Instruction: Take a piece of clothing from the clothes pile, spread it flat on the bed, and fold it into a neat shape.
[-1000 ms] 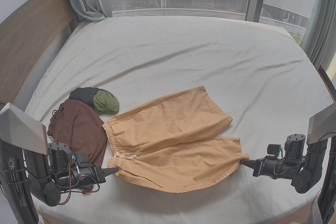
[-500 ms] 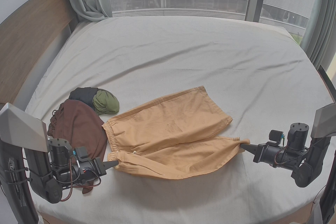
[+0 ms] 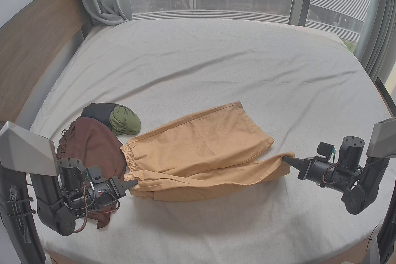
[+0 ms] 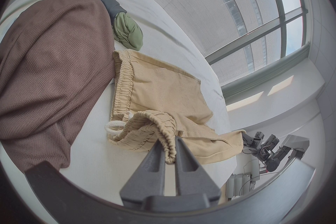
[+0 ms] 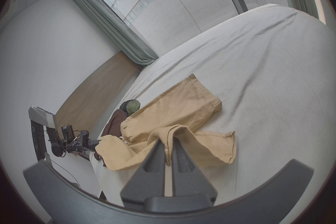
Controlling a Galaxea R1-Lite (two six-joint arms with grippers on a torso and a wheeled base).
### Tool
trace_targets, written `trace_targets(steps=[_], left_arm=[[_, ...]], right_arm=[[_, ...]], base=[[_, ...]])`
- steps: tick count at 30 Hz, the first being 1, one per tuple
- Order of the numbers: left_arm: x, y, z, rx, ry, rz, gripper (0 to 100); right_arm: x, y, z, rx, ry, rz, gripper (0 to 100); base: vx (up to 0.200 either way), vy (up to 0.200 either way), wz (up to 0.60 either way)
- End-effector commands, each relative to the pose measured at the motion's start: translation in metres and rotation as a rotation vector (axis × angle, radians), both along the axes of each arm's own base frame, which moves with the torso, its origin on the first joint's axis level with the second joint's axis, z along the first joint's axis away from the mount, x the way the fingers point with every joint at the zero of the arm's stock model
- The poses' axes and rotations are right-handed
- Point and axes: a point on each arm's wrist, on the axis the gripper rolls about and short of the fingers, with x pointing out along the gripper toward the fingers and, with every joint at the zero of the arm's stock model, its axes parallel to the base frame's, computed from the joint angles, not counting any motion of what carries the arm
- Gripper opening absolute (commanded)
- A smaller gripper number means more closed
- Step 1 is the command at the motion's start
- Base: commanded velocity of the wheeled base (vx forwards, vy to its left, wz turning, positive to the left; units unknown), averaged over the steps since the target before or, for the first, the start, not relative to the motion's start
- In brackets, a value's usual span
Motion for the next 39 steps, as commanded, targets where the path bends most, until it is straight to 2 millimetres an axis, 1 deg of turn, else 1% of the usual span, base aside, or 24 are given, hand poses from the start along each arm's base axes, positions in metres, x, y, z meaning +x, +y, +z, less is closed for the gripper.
trace_targets(steps=[1,5,6,13,15,17,20,27,29,39], left_arm=[[0.006,-0.001,0.003,-0.018,-0.013,0.022,0],[0.007,-0.001,0.007,-0.027,-0.026,0.038,0],[0.007,-0.001,0.007,-0.028,-0.027,0.040,0],[0.009,0.001,0.014,-0.053,-0.041,0.056,0],[0.009,0.001,0.014,-0.053,-0.041,0.056,0],[0.009,0.001,0.017,-0.067,-0.046,0.062,0],[0.010,0.002,0.017,-0.067,-0.046,0.066,0],[0.014,0.001,0.018,-0.076,-0.053,0.092,0],[0.014,0.001,0.019,-0.076,-0.054,0.092,0],[0.018,0.001,0.020,-0.094,-0.058,0.109,0]], right_arm=[[0.010,0.001,0.006,0.010,-0.035,-0.003,0],[0.020,0.002,0.008,0.012,-0.026,-0.005,0],[0.026,0.003,0.010,0.013,-0.027,-0.007,0],[0.041,0.005,0.027,0.033,-0.056,-0.014,0],[0.041,0.005,0.027,0.033,-0.056,-0.014,0],[0.048,0.004,0.032,0.033,-0.058,-0.018,0],[0.050,0.004,0.033,0.033,-0.060,-0.021,0],[0.070,0.003,0.052,0.034,-0.070,-0.032,0],[0.072,0.003,0.053,0.034,-0.069,-0.032,0],[0.095,0.009,0.071,0.031,-0.069,-0.027,0]], base=[[0.000,0.000,0.00],[0.000,0.000,0.00],[0.000,0.000,0.00],[0.000,0.000,0.00],[0.000,0.000,0.00],[0.000,0.000,0.00],[0.000,0.000,0.00],[0.000,0.000,0.00],[0.000,0.000,0.00],[0.000,0.000,0.00]])
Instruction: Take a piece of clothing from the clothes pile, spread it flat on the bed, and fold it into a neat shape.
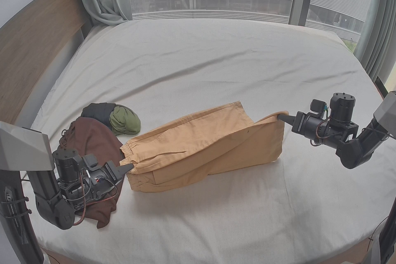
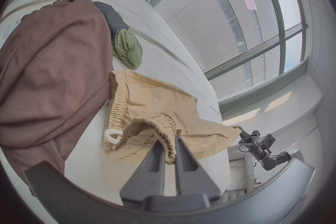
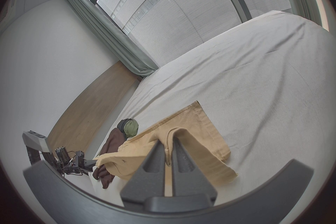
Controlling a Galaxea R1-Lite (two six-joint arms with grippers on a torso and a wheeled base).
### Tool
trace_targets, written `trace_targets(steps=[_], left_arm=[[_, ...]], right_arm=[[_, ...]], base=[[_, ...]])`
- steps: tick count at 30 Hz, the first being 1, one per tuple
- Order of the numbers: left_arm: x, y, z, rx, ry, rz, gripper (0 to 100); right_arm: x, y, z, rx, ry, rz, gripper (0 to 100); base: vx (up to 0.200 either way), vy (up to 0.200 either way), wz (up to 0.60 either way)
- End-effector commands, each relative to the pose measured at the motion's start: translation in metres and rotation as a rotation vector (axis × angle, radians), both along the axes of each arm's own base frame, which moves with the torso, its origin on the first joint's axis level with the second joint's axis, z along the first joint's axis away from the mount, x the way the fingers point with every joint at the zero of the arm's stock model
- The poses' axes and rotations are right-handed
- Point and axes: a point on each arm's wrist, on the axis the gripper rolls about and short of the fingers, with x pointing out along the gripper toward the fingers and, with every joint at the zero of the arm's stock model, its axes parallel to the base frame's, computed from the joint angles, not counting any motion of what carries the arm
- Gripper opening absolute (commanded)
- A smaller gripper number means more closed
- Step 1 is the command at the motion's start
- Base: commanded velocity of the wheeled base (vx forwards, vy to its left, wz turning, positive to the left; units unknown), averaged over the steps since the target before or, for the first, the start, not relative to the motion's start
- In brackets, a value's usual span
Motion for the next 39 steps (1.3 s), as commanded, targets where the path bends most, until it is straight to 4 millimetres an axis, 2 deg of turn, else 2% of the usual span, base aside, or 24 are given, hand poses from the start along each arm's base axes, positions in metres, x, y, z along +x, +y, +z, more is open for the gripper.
trace_targets(steps=[1,9,12,23,30,39], left_arm=[[0.002,0.000,0.001,-0.008,-0.005,0.005,0],[0.010,0.000,0.003,-0.021,-0.019,0.059,0],[0.011,0.000,0.003,-0.024,-0.021,0.061,0],[0.017,0.004,0.000,-0.034,-0.016,0.101,0],[0.025,0.004,-0.004,-0.026,-0.027,0.138,0],[0.033,0.004,-0.002,-0.046,-0.042,0.170,0]], right_arm=[[0.009,0.004,0.010,0.002,-0.025,0.005,0],[0.022,0.008,0.022,-0.001,-0.033,0.012,0],[0.033,0.009,0.018,-0.003,-0.024,0.010,0],[0.046,0.018,0.008,-0.006,-0.014,0.023,0],[0.057,0.023,0.018,0.002,-0.055,0.030,0],[0.078,0.035,0.016,0.003,-0.052,0.044,0]], base=[[0.000,0.000,0.00],[0.000,0.000,0.00],[0.000,0.000,0.00],[0.000,0.000,0.00],[0.000,0.000,0.00],[0.000,0.000,0.00]])
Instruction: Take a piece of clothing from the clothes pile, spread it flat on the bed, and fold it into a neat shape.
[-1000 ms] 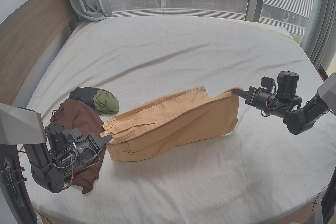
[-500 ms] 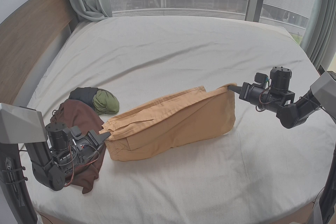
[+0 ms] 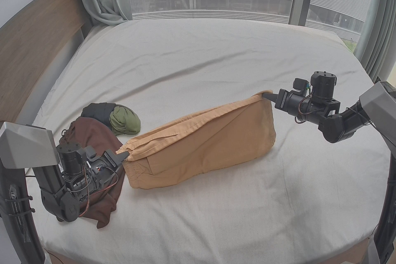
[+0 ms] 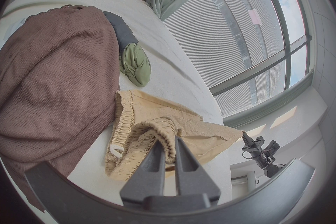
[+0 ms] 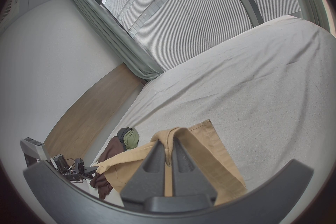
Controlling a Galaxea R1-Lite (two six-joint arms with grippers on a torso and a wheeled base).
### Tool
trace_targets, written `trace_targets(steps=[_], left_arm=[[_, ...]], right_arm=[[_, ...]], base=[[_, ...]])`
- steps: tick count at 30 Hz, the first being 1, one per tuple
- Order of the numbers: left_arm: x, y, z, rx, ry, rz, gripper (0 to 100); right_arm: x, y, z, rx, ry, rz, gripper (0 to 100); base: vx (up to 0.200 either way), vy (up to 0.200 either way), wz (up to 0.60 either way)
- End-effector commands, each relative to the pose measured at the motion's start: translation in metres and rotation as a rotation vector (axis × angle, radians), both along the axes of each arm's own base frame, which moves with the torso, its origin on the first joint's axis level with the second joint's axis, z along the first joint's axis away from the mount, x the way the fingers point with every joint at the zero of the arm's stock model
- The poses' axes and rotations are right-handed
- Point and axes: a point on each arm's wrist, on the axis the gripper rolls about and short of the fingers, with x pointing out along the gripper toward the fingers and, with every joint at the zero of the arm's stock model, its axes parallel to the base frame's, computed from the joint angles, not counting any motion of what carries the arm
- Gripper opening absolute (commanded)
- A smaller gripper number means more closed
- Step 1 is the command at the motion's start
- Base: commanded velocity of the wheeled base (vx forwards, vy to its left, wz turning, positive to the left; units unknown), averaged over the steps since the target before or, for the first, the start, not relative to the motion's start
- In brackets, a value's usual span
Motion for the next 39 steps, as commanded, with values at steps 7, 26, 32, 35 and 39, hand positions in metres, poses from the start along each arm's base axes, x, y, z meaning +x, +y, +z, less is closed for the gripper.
trace_targets(steps=[7,26,32,35,39], left_arm=[[0.014,-0.001,-0.007,0.005,-0.012,0.054,0],[0.027,0.000,-0.018,0.010,-0.017,0.092,0],[0.031,0.001,-0.020,0.013,-0.022,0.109,0],[0.033,0.003,-0.018,0.012,-0.029,0.115,0],[0.033,0.004,-0.018,0.012,-0.029,0.118,0]], right_arm=[[0.026,0.015,-0.018,-0.004,0.008,-0.002,0],[0.046,0.019,-0.043,-0.005,0.007,-0.025,0],[0.049,0.018,-0.043,-0.004,0.001,-0.028,0],[0.051,0.018,-0.048,-0.005,0.007,-0.029,0],[0.051,0.019,-0.047,-0.004,0.003,-0.028,0]], base=[[0.000,0.000,0.00],[0.000,0.000,0.00],[0.000,0.000,0.00],[0.000,0.000,0.00],[0.000,0.000,0.00]])
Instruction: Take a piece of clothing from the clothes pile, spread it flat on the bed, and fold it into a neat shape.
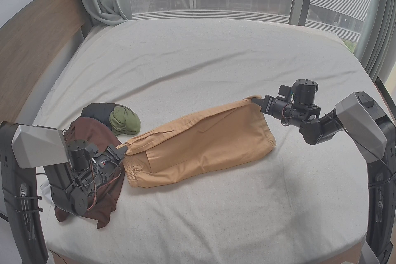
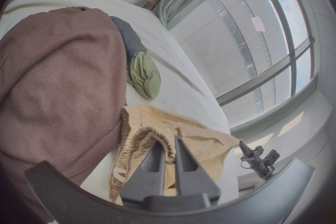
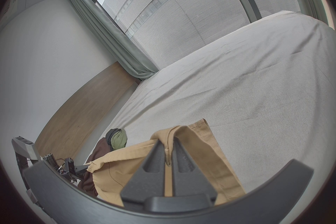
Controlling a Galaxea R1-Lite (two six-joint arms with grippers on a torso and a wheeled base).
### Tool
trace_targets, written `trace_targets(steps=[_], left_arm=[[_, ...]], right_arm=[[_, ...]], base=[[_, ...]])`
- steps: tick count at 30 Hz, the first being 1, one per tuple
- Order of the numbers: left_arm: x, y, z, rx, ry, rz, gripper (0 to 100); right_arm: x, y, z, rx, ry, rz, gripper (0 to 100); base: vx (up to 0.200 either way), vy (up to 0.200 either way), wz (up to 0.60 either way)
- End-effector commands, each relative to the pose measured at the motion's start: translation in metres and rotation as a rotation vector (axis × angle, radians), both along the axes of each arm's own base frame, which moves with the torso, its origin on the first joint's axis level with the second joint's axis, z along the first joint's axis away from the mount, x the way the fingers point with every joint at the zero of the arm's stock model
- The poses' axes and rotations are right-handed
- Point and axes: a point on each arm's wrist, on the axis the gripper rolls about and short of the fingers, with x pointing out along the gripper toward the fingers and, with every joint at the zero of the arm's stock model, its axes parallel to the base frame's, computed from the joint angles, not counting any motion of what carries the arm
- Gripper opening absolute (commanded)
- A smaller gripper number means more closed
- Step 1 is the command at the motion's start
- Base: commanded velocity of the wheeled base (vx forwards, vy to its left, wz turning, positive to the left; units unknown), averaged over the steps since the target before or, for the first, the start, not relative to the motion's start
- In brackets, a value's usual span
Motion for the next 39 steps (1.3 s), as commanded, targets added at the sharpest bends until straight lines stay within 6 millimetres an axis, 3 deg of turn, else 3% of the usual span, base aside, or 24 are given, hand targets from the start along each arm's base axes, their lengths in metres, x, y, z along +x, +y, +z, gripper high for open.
trace_targets(steps=[1,10,11,12,13,20,27,34,39], left_arm=[[0.000,0.001,-0.001,0.000,0.001,0.004,0],[0.000,0.002,-0.001,0.000,0.002,0.004,0],[0.000,0.002,-0.001,0.000,0.002,0.004,0],[0.001,0.002,0.000,-0.002,-0.002,0.008,0],[0.002,0.002,0.000,-0.001,-0.004,0.009,100],[0.006,0.009,0.007,0.001,-0.036,0.064,100],[0.001,0.005,0.020,-0.001,-0.062,0.052,100],[-0.029,-0.008,0.061,-0.018,-0.129,-0.064,100],[-0.049,-0.012,0.087,0.005,-0.208,-0.179,100]], right_arm=[[0.001,0.001,-0.002,0.000,0.002,0.002,0],[0.003,0.003,-0.006,-0.001,-0.002,0.005,0],[0.004,0.003,-0.005,0.001,-0.004,0.005,100],[0.004,0.003,-0.005,0.002,-0.011,0.002,100],[0.005,0.003,-0.003,0.004,-0.019,0.003,100],[0.008,0.002,-0.003,0.002,-0.040,-0.039,100],[-0.015,-0.001,0.009,-0.005,-0.015,-0.036,100],[-0.068,-0.005,0.021,0.001,0.034,-0.017,100],[-0.101,-0.008,0.015,0.041,0.029,0.000,100]], base=[[0.000,0.000,0.00],[0.000,0.000,0.00],[0.000,0.000,0.00],[0.000,0.000,0.00],[0.000,0.000,0.00],[0.000,0.000,0.00],[0.000,0.000,0.00],[0.000,0.000,0.00],[0.000,0.000,0.00]])
